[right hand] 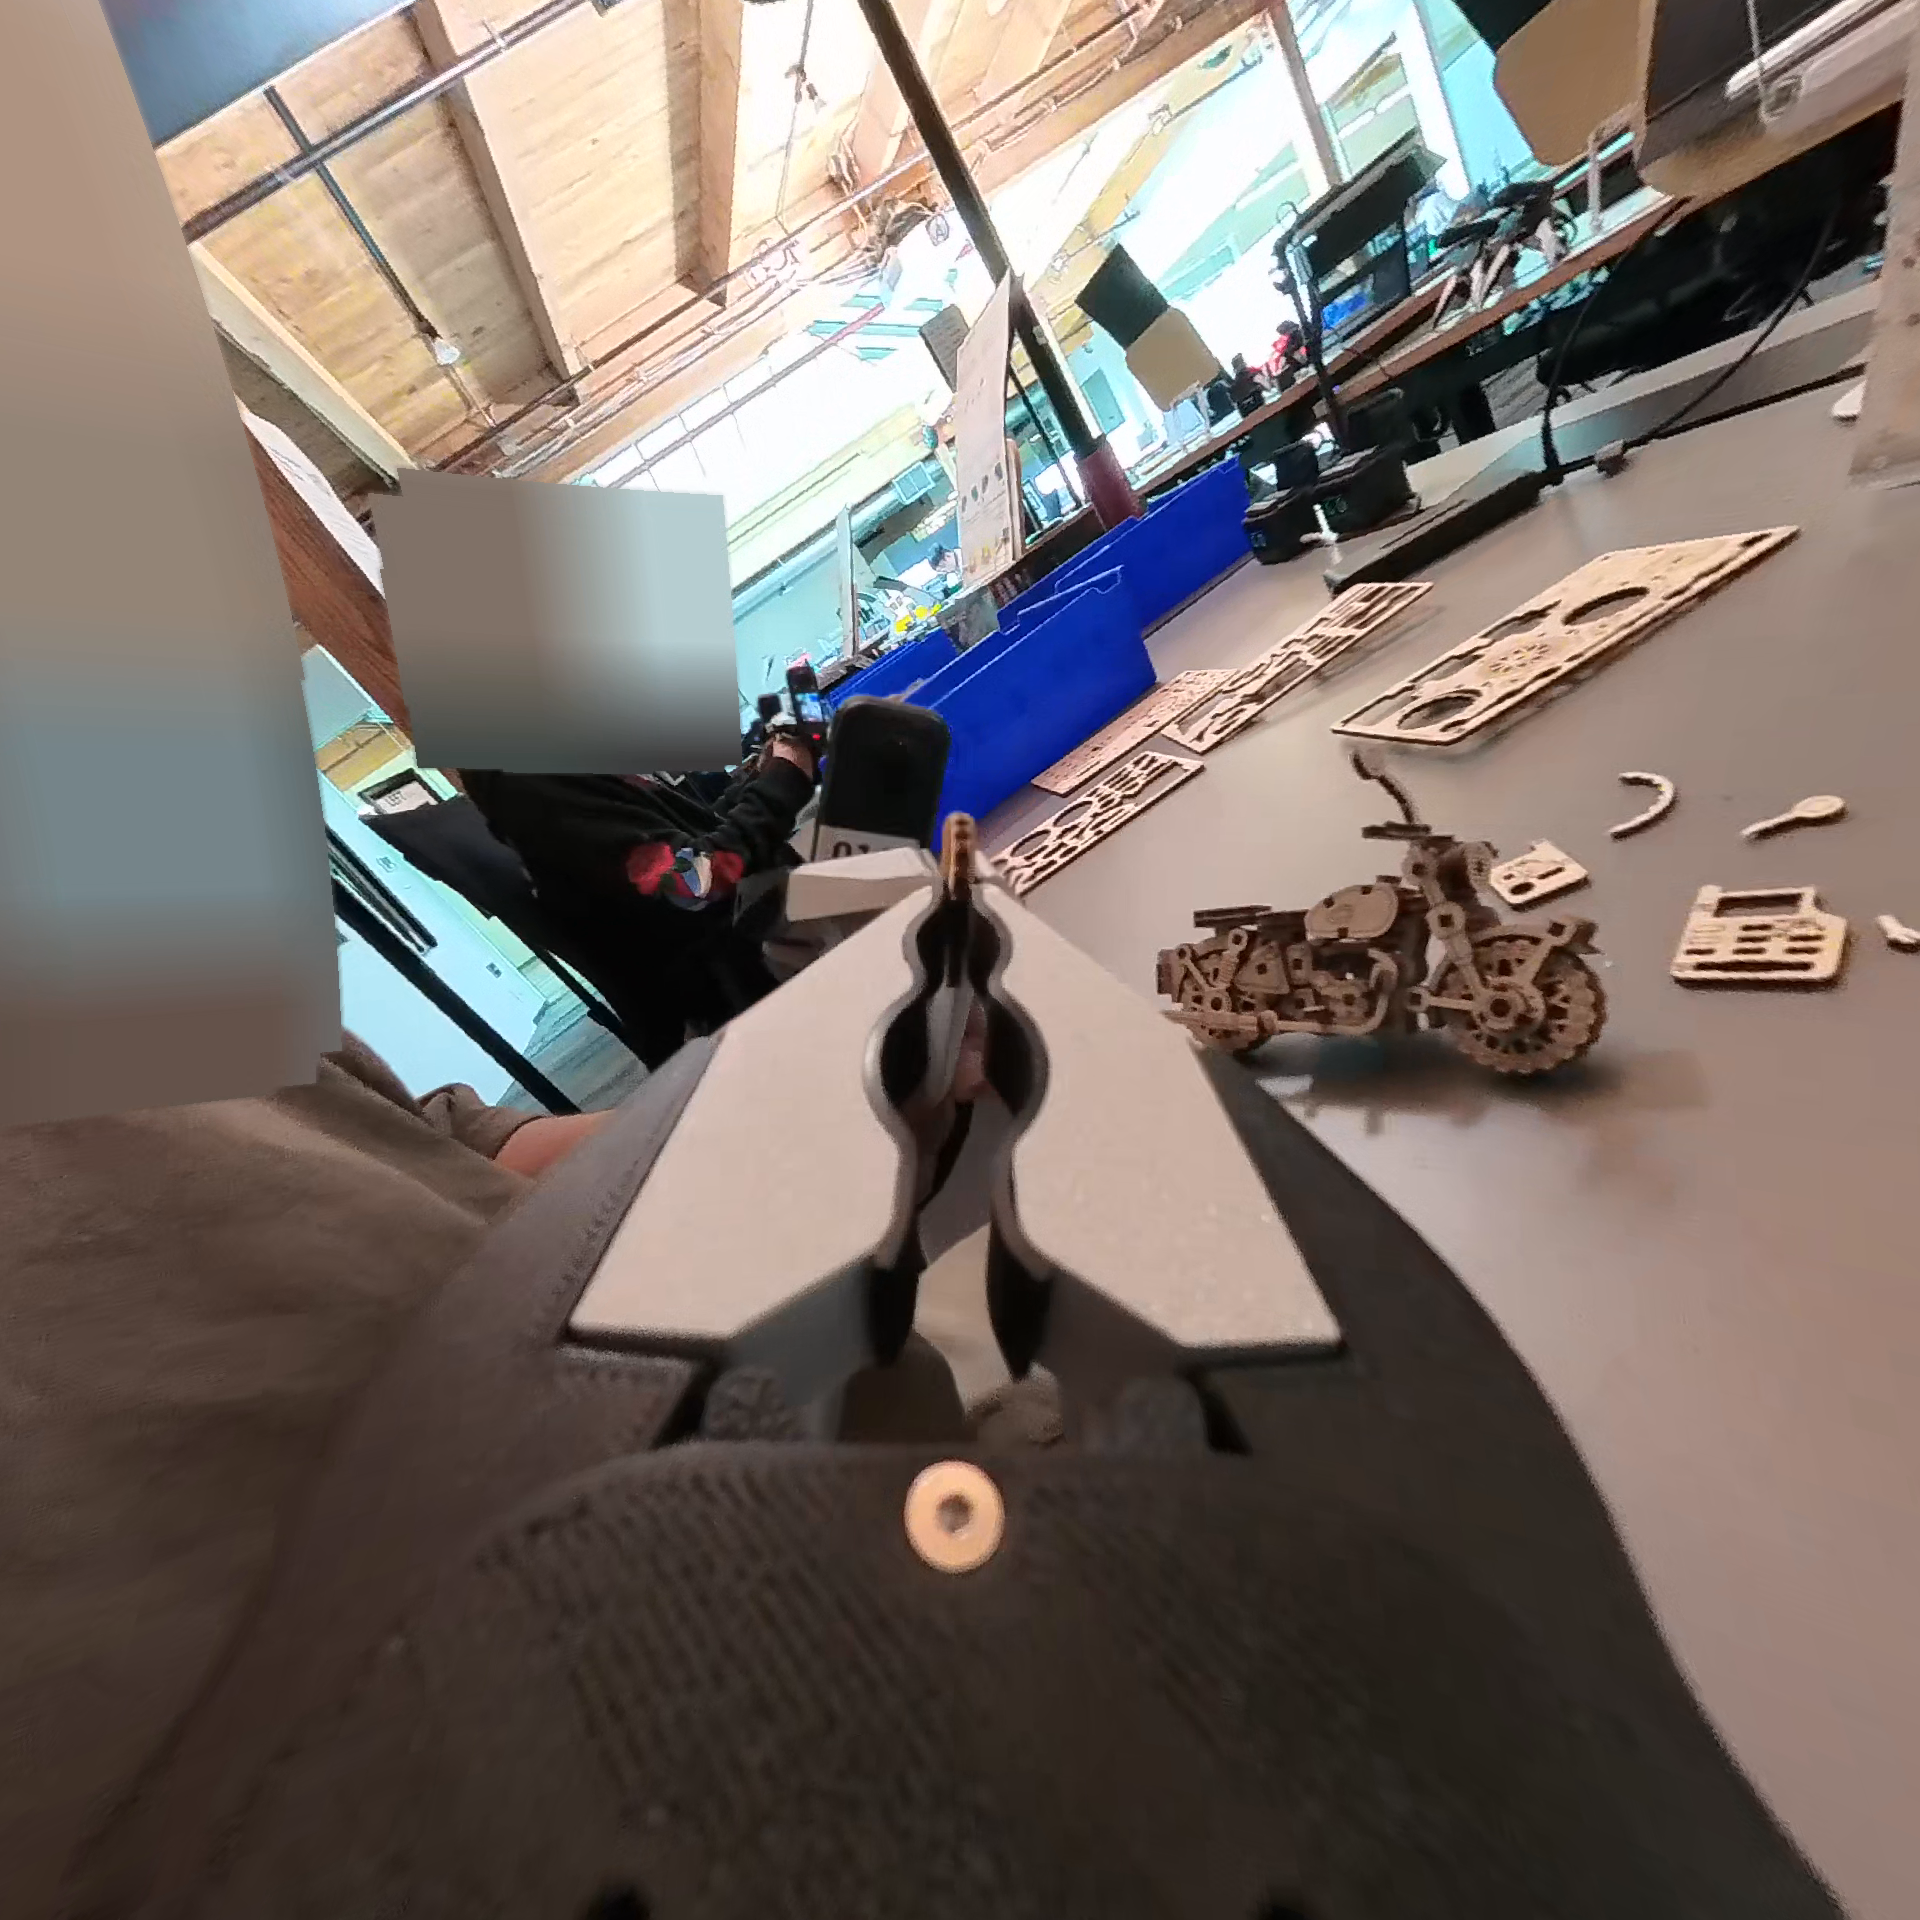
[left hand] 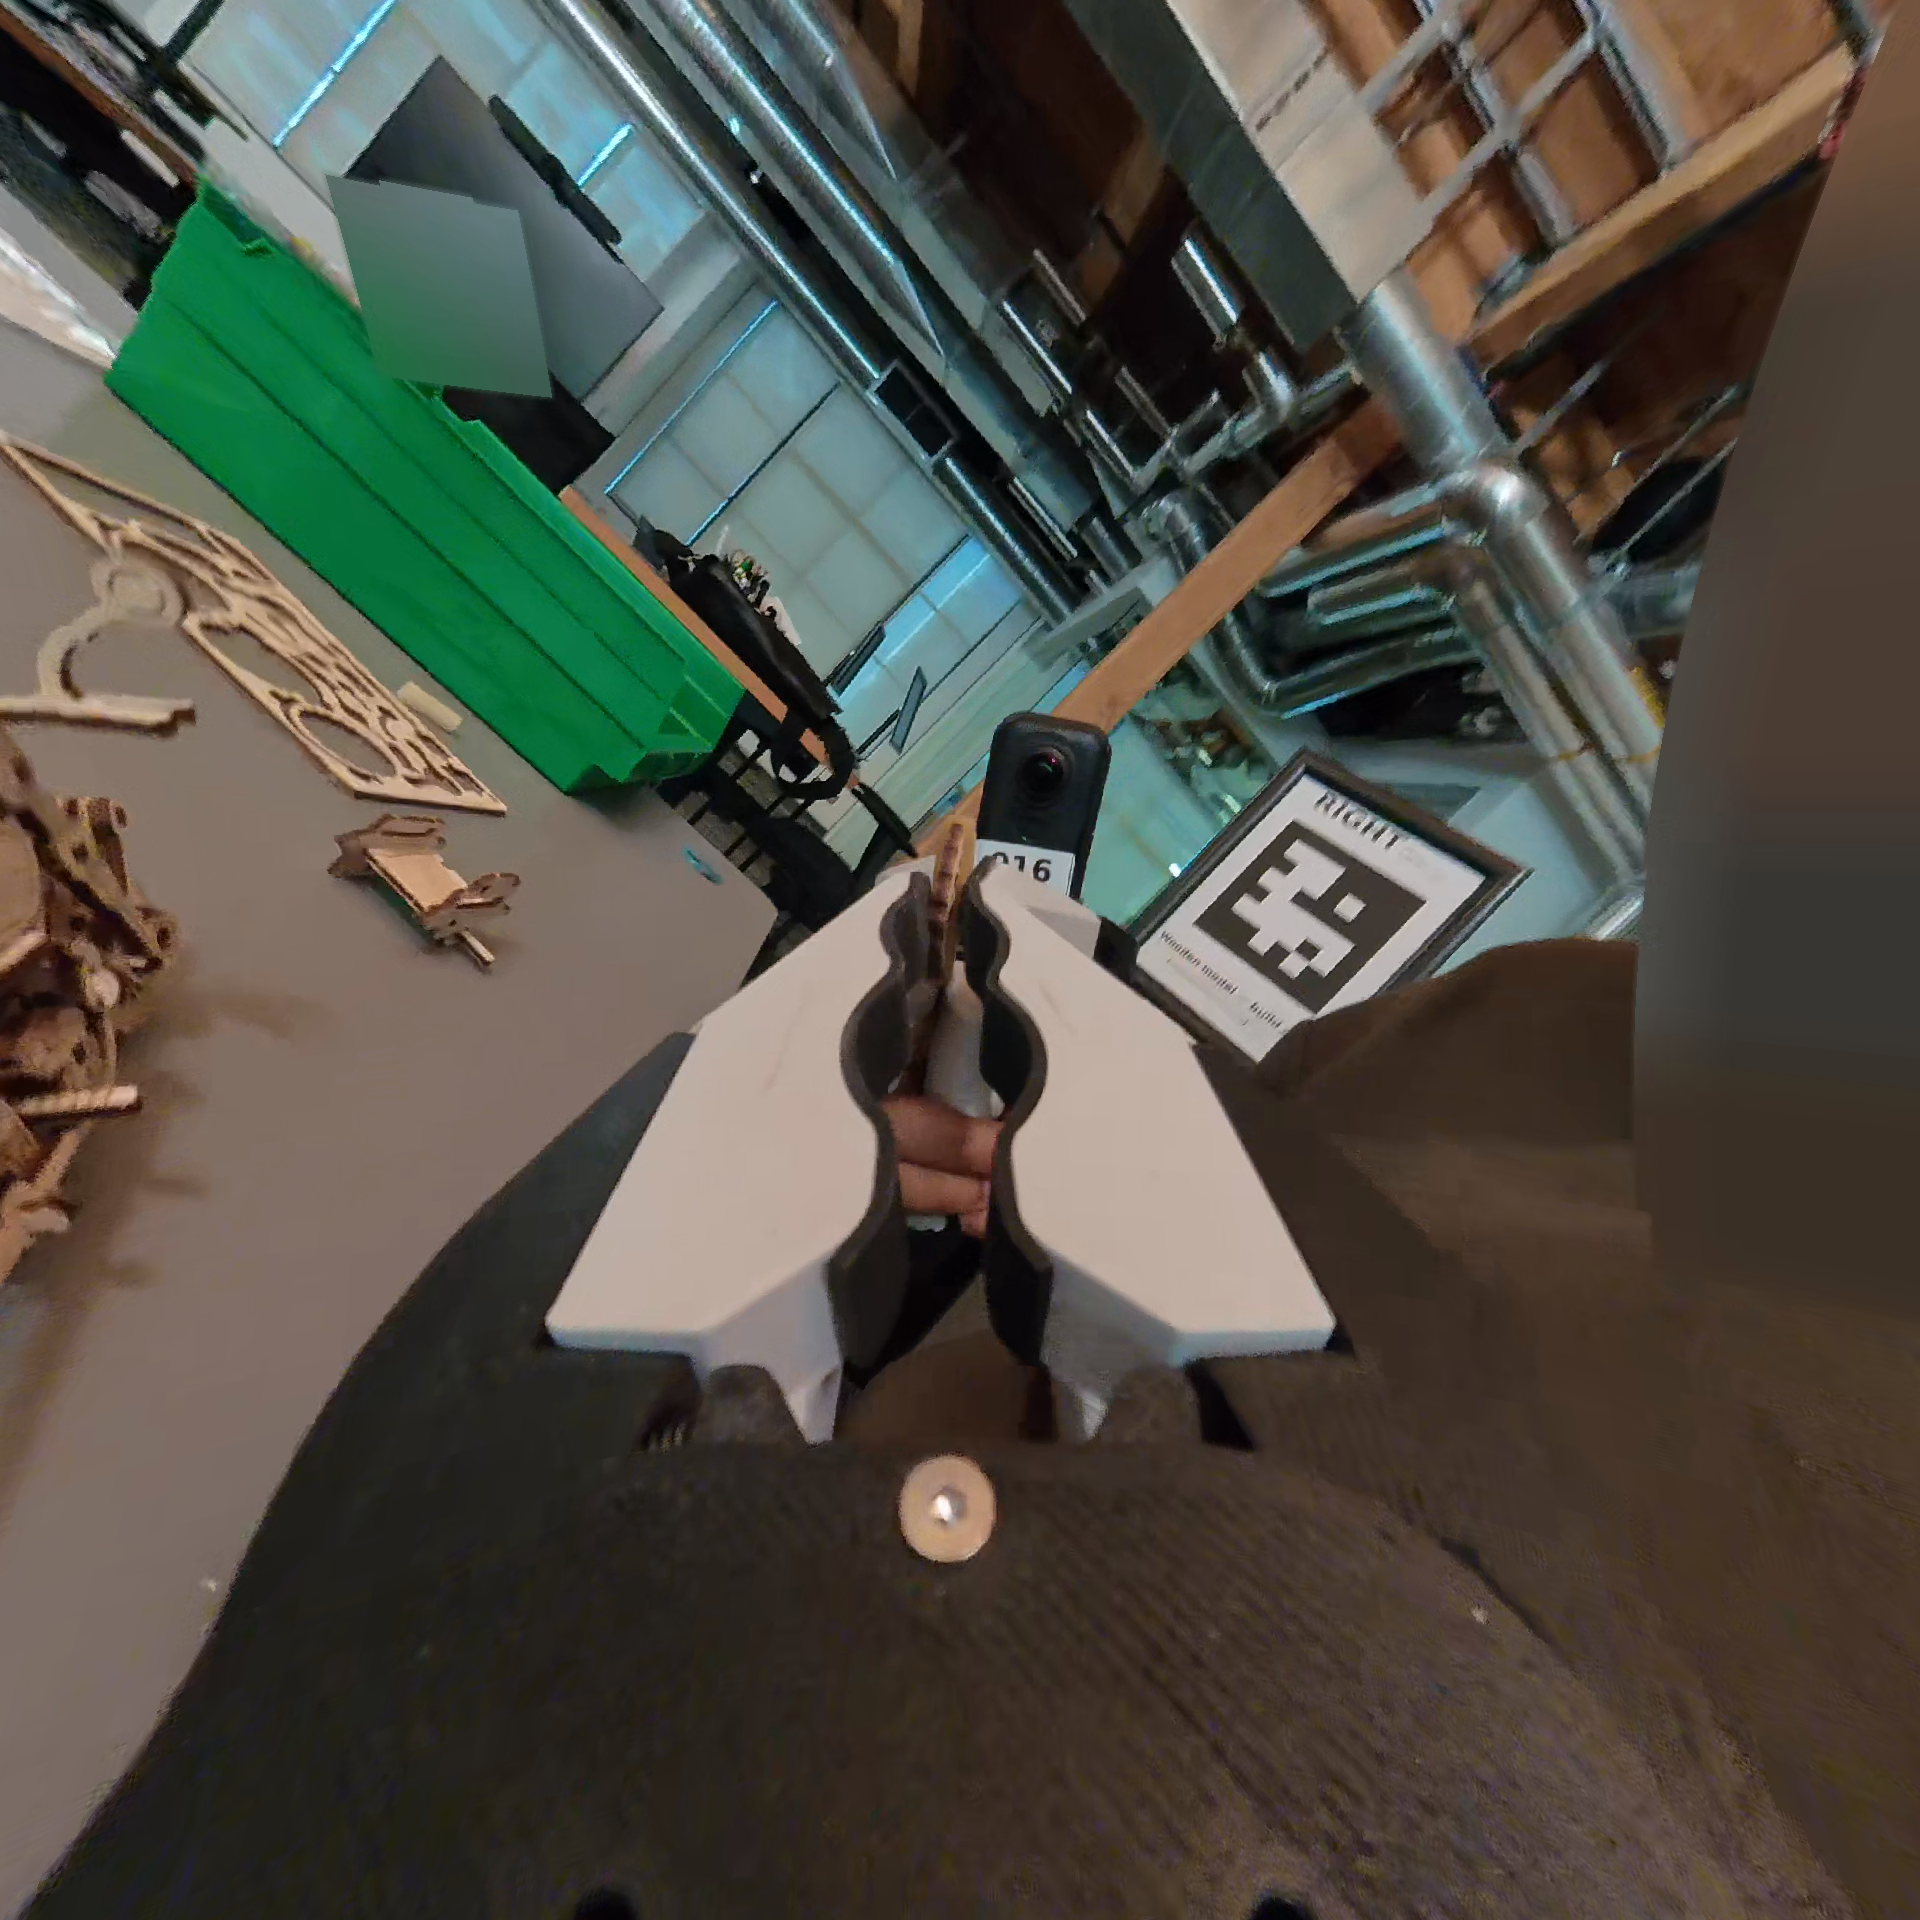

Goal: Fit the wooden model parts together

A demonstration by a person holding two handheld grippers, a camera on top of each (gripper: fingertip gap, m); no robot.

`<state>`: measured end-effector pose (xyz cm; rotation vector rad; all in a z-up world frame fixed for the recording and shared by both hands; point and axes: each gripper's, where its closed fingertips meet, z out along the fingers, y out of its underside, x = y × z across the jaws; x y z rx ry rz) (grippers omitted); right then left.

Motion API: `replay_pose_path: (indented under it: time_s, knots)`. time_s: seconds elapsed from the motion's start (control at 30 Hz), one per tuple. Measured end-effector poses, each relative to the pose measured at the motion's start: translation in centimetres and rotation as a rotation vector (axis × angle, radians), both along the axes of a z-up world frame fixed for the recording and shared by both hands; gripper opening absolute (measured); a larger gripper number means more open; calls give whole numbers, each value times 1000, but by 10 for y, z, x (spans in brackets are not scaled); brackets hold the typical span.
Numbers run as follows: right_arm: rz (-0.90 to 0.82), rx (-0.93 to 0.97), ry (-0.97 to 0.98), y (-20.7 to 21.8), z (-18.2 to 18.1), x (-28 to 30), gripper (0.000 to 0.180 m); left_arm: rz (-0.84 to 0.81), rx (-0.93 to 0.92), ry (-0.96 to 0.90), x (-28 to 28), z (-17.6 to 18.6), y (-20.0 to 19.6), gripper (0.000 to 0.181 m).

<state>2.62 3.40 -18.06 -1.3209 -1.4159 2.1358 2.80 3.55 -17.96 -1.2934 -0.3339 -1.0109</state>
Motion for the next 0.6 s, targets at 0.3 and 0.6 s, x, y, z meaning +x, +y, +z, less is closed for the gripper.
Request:
replay_pose_path:
  time_s: [0.3,0.6]
  knots:
    - [294,89,157,-33,15,32,34,-220,200,438,40,19,-35,3]
    - [560,-22,204,-42,28,64,28,-328,269,497,62,17,-44,4]
